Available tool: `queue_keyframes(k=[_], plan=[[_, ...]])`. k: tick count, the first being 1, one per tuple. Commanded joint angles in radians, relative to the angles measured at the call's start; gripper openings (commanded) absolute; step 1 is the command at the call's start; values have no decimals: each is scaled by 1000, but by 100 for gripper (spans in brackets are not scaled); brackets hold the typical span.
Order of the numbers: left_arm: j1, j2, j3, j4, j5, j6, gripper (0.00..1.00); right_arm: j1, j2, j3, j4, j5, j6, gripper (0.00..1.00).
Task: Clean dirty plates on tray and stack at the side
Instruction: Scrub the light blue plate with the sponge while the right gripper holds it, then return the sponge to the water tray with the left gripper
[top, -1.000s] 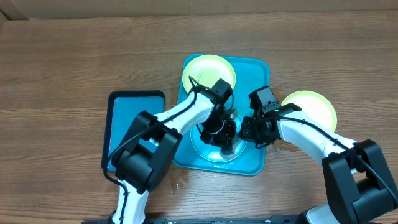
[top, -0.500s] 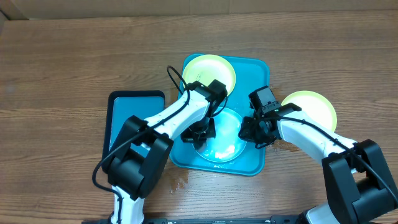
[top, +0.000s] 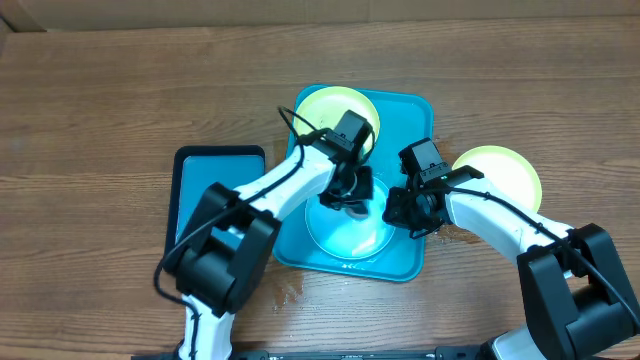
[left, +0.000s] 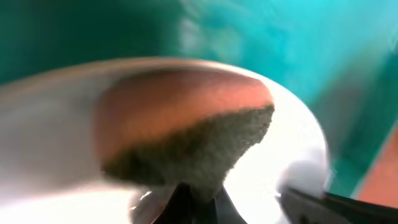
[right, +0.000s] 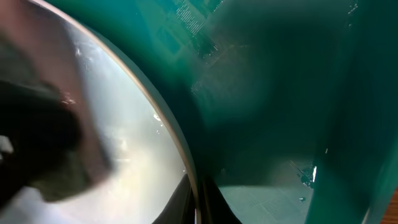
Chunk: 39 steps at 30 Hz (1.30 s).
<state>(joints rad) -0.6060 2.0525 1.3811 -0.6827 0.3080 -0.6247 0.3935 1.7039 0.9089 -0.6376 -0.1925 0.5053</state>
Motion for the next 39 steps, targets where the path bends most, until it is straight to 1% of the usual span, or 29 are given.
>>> queue_keyframes(k=[1, 3, 4, 9, 13, 15, 20, 22, 25, 27, 29, 31, 32, 33, 35, 39], plan=[[-35, 96, -4, 5, 298, 35, 4, -10, 21, -10, -14, 102, 26, 4], [-39, 102, -4, 1, 343, 80, 4, -10, 21, -10, -19, 102, 26, 4], [-41, 97, -4, -10, 343, 92, 4, -10, 21, -10, -22, 102, 26, 4], [-40, 51, -4, -60, 280, 111, 4, -10, 21, -10, -22, 102, 26, 4], [-37, 3, -4, -163, 93, 112, 5, -10, 21, -10, -22, 102, 26, 4], [-34, -18, -4, -233, -42, 102, 4, -10, 21, -10, -22, 102, 26, 4], [-18, -47, -4, -398, -366, 4, 4, -10, 21, -10, -22, 102, 26, 4], [-9, -48, -4, -438, -438, -37, 4, -10, 21, -10, -22, 102, 26, 4], [10, -53, -4, -447, -439, -45, 4, -10, 21, -10, -23, 102, 26, 4], [18, -76, -2, -451, -378, -45, 4, -10, 21, -10, -26, 102, 26, 4], [18, -145, -2, -454, -328, -45, 4, -10, 21, -10, -29, 102, 26, 4], [18, -229, -2, -450, -325, -45, 5, -10, 21, -10, -31, 102, 26, 4], [18, -275, -2, -448, -330, -45, 4, -10, 21, -10, -32, 102, 26, 4], [33, -377, -2, -447, -348, -45, 4, -10, 21, -10, -32, 102, 26, 4], [68, -482, -2, -464, -374, -45, 4, -10, 21, -10, -33, 102, 26, 4], [182, -631, -2, -558, -488, -45, 4, -10, 21, -10, -40, 102, 23, 4]])
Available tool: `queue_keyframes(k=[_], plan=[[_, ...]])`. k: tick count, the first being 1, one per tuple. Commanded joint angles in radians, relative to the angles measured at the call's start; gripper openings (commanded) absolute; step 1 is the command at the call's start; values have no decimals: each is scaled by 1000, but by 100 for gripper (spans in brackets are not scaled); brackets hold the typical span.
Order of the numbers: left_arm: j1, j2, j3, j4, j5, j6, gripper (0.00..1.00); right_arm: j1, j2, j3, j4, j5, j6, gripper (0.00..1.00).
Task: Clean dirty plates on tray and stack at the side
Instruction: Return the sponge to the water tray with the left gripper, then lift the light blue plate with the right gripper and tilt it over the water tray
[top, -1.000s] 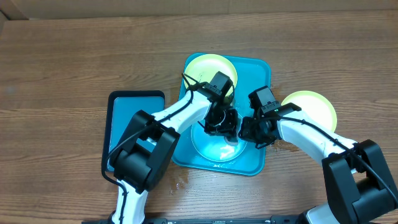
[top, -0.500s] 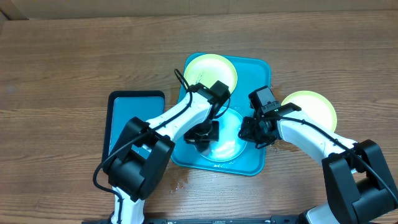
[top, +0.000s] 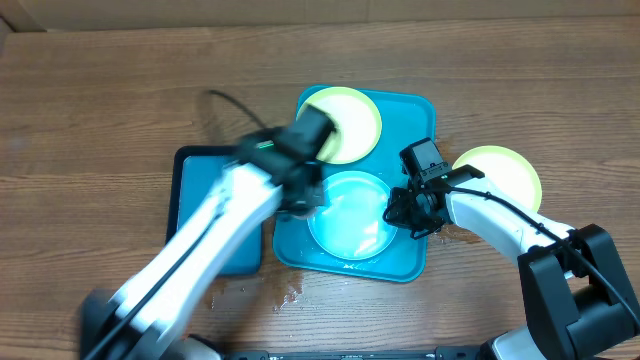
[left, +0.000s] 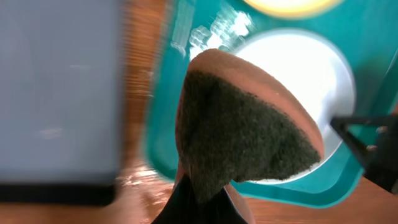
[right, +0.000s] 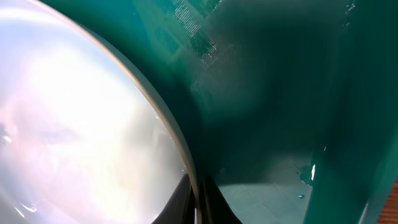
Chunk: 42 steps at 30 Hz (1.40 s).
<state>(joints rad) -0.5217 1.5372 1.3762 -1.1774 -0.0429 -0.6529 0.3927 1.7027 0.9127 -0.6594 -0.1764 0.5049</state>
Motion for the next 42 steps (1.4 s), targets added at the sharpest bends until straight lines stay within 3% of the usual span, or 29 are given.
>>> queue_keyframes(k=[1, 6, 15, 18, 20, 25, 28, 31, 32, 34, 38, 42], plan=[[133, -135, 0, -93, -179, -16, 4, -9, 22, -14, -20, 86, 23, 4], [304, -134, -61, -131, -236, 23, 4, -9, 22, -14, -15, 86, 23, 4], [392, -11, -319, 163, -40, 156, 6, -9, 22, -14, 7, 86, -16, 4], [393, 4, -317, 165, -19, 156, 37, -9, 21, -6, -30, 86, -16, 4], [396, -2, -306, 157, -19, 156, 44, -9, 20, 15, -85, 86, -30, 4], [413, -46, -242, 95, -15, 156, 50, -4, -8, 94, -205, 90, -89, 4], [437, -103, -163, 13, -14, 156, 59, 8, -50, 158, -267, 130, -99, 4], [472, -167, -46, -79, -8, 156, 71, 34, -93, 246, -309, 142, -179, 4], [497, -209, 40, -135, -8, 156, 82, 58, -112, 309, -322, 143, -231, 4], [518, -248, 122, -182, -8, 162, 91, 95, -120, 381, -324, 156, -259, 4], [532, -322, 284, -254, -8, 205, 100, 201, -120, 470, -253, 254, -259, 4], [532, -391, 378, -274, -8, 204, 100, 340, -113, 475, -62, 394, -260, 4]])
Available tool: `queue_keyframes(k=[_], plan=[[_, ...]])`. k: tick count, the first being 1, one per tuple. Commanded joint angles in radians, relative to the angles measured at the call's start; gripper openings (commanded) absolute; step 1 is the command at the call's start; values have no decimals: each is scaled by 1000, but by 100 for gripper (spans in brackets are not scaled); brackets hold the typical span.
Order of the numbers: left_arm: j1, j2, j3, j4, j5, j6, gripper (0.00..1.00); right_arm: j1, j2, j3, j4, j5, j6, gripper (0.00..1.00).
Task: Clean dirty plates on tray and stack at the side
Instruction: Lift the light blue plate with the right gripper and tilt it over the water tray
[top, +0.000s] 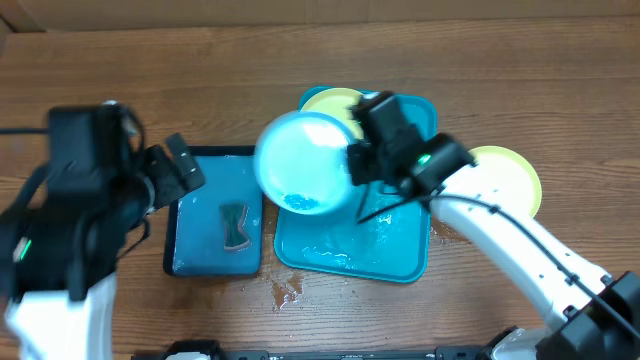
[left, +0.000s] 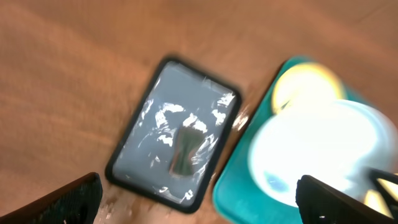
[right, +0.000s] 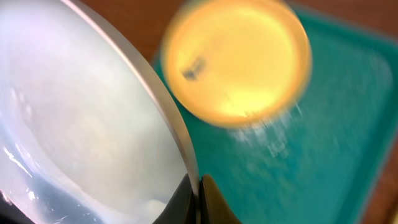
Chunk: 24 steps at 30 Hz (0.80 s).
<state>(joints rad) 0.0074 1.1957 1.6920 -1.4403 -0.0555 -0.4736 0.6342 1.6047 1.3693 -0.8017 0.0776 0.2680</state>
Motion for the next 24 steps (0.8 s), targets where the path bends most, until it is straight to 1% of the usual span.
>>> queue_keyframes(k=[1, 3, 8, 13, 15, 16, 22, 24], plan=[[3, -71, 69, -11, 5, 25, 100, 137, -6, 19, 131, 174, -23, 4], [3, -106, 70, -10, 5, 25, 100, 209, 24, 19, 223, 226, -41, 4], [3, -156, 70, -20, 4, 25, 100, 333, 134, 19, 360, 382, -42, 4], [3, -156, 69, -31, 4, 25, 100, 430, 148, 19, 395, 600, -42, 4], [3, -155, 69, -30, 4, 25, 100, 472, 136, 19, 410, 680, -76, 4], [3, -151, 69, -30, 4, 25, 100, 512, 125, 19, 431, 745, -125, 4], [3, -149, 69, -30, 4, 25, 100, 608, 97, 19, 495, 930, -246, 4], [3, -149, 69, -30, 4, 25, 100, 630, 95, 19, 513, 980, -267, 4]])
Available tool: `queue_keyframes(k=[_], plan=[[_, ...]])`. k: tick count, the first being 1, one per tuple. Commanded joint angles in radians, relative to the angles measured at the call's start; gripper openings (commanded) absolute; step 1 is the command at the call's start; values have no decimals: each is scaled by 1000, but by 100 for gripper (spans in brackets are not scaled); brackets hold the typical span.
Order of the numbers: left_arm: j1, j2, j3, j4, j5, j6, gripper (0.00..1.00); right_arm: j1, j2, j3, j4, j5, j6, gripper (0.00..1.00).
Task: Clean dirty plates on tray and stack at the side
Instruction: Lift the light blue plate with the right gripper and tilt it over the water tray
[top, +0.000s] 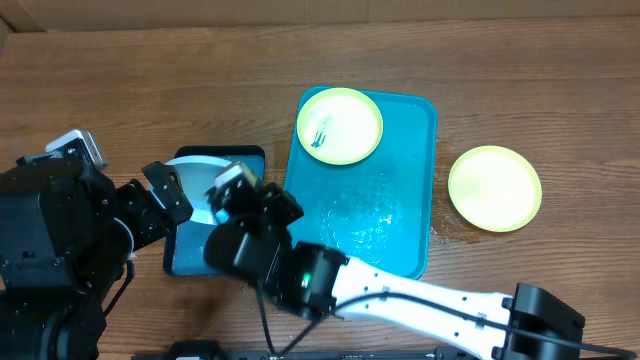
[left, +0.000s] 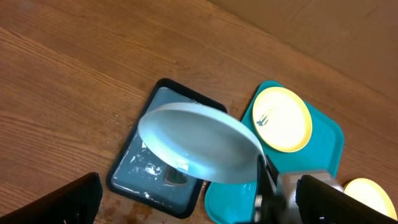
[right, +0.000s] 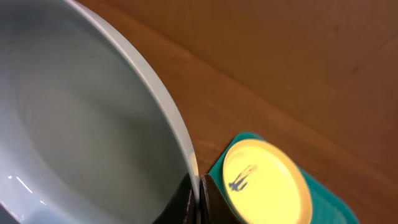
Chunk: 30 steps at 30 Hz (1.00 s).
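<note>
My right gripper (right: 198, 185) is shut on the rim of a pale blue-white plate (left: 199, 143). It holds the plate tilted in the air above the black tray (left: 134, 168). In the overhead view the plate (top: 197, 188) is mostly covered by the right arm. A yellow plate (top: 340, 124) with dark smears lies at the back of the teal tray (top: 400, 235). A second yellow plate (top: 494, 188) sits on the table to the right. The sponge (left: 177, 178) lies in the black tray, half hidden under the plate. My left gripper (left: 198, 186) is open and high at the left.
Water shines on the teal tray's floor (top: 365, 215) and in the black tray. Small wet patches mark the wooden table (top: 120, 90) near the trays' front edges. The right arm stretches across the front of the table from the lower right.
The right gripper has carried the plate left, from above the teal tray's left edge to above the black tray. The left gripper stays open and high; the sponge still lies in the black tray.
At first the left gripper held the sponge on the pale plate in the teal tray while the right gripper gripped its rim. Then the sponge was off the plate near the black tray. Later it lay there released, the plate was lifted, and it now hangs over the black tray.
</note>
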<state>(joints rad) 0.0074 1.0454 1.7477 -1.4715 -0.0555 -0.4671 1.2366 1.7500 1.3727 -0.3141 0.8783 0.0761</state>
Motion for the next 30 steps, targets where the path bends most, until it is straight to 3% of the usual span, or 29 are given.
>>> queue_keyframes(k=[1, 30], plan=[[3, 2, 13, 1, 4, 19, 100, 37, -51, 16, 31, 196, -85, 4], [3, 2, 13, 1, 4, 19, 100, 70, -54, 16, 33, 263, -85, 4]])
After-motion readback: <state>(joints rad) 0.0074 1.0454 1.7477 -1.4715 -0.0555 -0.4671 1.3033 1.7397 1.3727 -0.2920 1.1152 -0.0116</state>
